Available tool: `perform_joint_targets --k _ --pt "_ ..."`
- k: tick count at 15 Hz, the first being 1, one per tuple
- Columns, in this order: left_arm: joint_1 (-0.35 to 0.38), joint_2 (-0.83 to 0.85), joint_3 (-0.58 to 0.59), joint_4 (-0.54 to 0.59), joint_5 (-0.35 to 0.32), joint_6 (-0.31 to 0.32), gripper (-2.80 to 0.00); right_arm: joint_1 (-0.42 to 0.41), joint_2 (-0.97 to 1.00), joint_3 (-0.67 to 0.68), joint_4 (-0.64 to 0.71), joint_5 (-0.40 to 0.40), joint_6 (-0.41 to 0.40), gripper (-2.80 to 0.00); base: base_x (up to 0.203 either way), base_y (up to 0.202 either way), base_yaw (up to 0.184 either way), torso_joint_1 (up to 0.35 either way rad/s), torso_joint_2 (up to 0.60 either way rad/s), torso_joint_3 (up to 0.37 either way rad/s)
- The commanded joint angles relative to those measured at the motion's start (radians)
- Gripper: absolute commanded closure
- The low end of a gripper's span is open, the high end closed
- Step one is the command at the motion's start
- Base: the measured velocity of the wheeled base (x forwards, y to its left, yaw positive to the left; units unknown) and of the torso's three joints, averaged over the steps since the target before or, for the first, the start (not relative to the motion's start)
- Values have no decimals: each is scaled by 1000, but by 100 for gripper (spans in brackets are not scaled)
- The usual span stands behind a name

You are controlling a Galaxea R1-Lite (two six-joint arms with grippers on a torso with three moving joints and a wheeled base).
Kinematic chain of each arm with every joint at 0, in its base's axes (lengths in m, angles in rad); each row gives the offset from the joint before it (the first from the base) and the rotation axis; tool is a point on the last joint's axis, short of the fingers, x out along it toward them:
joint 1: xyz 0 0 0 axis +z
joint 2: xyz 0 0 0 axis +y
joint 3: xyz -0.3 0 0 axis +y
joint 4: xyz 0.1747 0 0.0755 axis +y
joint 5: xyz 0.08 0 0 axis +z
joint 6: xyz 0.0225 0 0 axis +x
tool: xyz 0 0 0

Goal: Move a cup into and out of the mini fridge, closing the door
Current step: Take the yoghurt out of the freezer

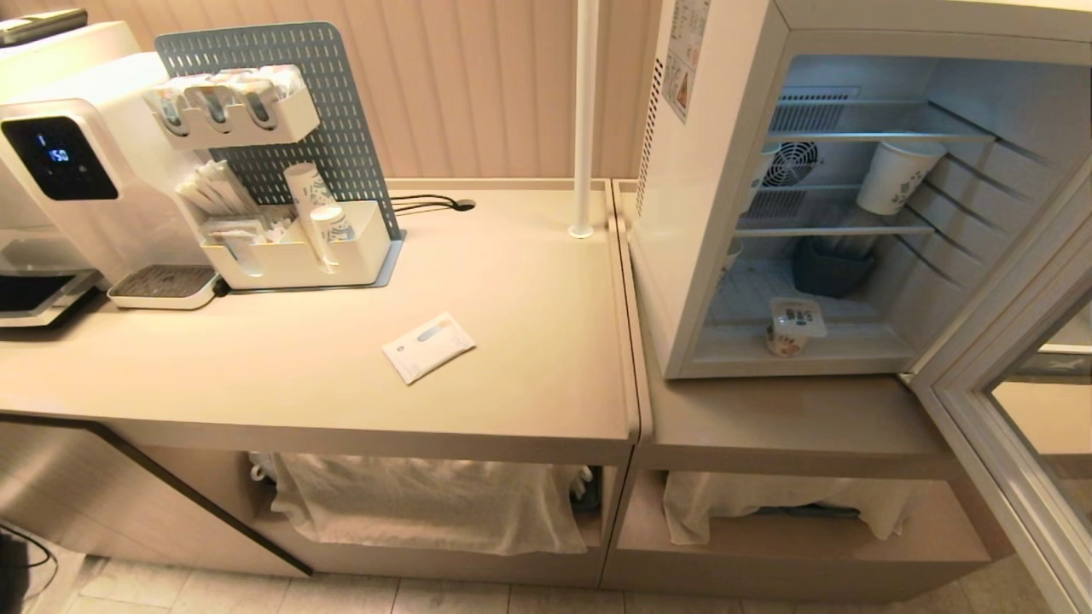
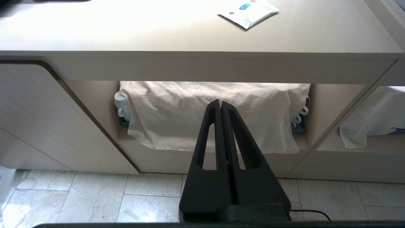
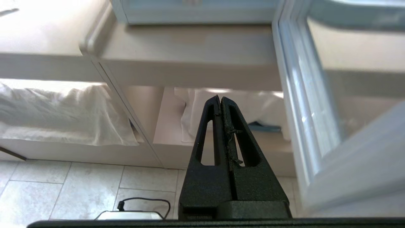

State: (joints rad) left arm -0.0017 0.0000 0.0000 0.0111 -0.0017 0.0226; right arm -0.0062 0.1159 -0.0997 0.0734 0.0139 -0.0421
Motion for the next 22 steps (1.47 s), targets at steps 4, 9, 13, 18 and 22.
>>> perform_joint_targets --k 4,9,13,18,22 --pt "0 2 0 0 0 0 0 0 449 -193 -20 26 -9 0 0 0 0 0 0 0" --pt "0 2 0 0 0 -3 0 15 938 -215 -225 96 -31 0 0 0 0 0 0 0" --pt "0 2 0 0 0 -8 0 74 1268 -149 -618 111 -31 -280 0 0 0 0 0 0" --pt "0 2 0 1 0 -16 0 158 1684 -44 -1308 73 -9 -280 0 0 0 0 0 0" --pt "0 2 0 1 3 -19 0 217 1918 -58 -1582 -114 52 -280 0 0 0 0 0 0"
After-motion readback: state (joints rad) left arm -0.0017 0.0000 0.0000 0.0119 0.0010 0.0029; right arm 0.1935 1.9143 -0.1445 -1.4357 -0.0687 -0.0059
